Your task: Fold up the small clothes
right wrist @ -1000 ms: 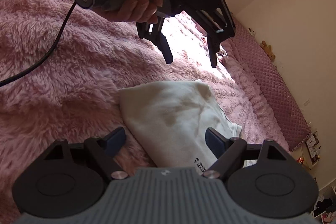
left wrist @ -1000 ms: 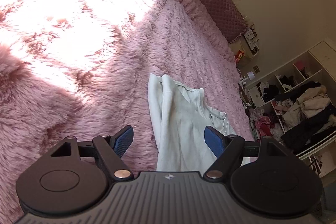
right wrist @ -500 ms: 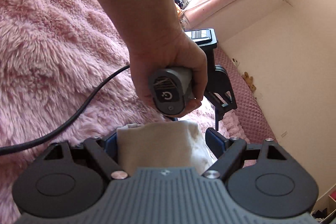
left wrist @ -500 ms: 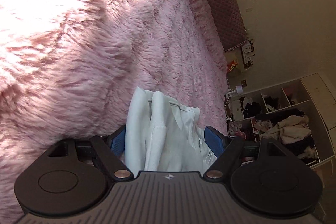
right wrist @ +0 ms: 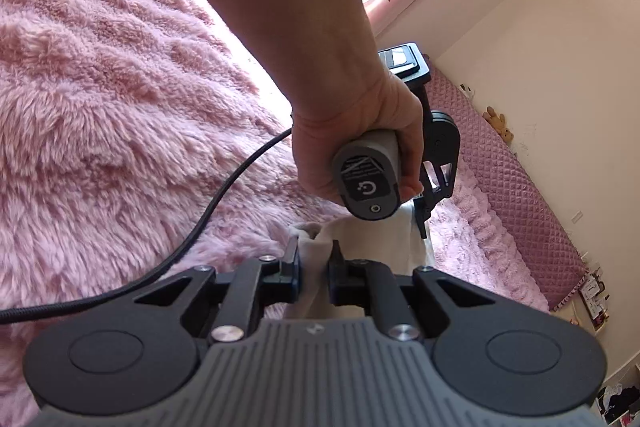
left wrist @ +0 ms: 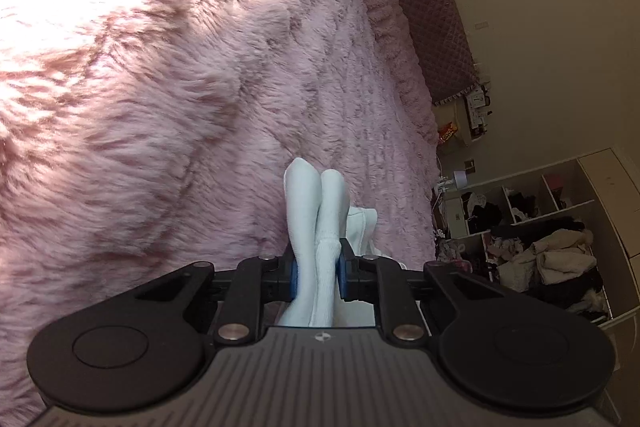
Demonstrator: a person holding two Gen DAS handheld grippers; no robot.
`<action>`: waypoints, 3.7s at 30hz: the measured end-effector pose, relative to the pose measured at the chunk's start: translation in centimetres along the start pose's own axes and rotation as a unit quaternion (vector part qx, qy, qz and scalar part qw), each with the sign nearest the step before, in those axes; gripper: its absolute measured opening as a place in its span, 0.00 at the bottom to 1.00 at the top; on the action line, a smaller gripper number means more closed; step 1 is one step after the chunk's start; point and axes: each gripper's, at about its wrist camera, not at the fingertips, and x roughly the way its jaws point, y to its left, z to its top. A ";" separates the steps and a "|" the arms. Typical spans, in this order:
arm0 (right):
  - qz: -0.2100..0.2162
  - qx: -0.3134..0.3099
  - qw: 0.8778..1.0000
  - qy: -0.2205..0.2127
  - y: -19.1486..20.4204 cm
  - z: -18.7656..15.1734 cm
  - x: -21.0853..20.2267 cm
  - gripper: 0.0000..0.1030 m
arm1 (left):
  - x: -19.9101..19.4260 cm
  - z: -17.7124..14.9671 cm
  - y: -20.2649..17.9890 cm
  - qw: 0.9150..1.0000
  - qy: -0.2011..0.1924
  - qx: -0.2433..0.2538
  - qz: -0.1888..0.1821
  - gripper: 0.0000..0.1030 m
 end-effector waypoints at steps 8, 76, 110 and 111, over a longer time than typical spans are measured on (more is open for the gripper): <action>-0.035 0.072 0.997 -0.015 -4.6 0.2 -2.4 0.03 | 1.2 -0.4 -6.3 1.000 0.021 0.012 -0.004 0.18; -0.215 0.458 0.852 0.133 -24.8 -30.1 -12.7 0.05 | -0.5 -36.5 -17.6 0.810 0.041 0.553 0.193 0.67; -0.230 0.507 0.817 0.148 -25.3 -32.8 -13.8 0.32 | 1.5 -37.0 -15.8 0.760 0.081 0.586 0.267 0.12; -0.232 0.515 0.812 0.146 -25.6 -32.9 -14.1 0.33 | 1.1 -37.0 -15.9 0.763 0.081 0.582 0.268 0.13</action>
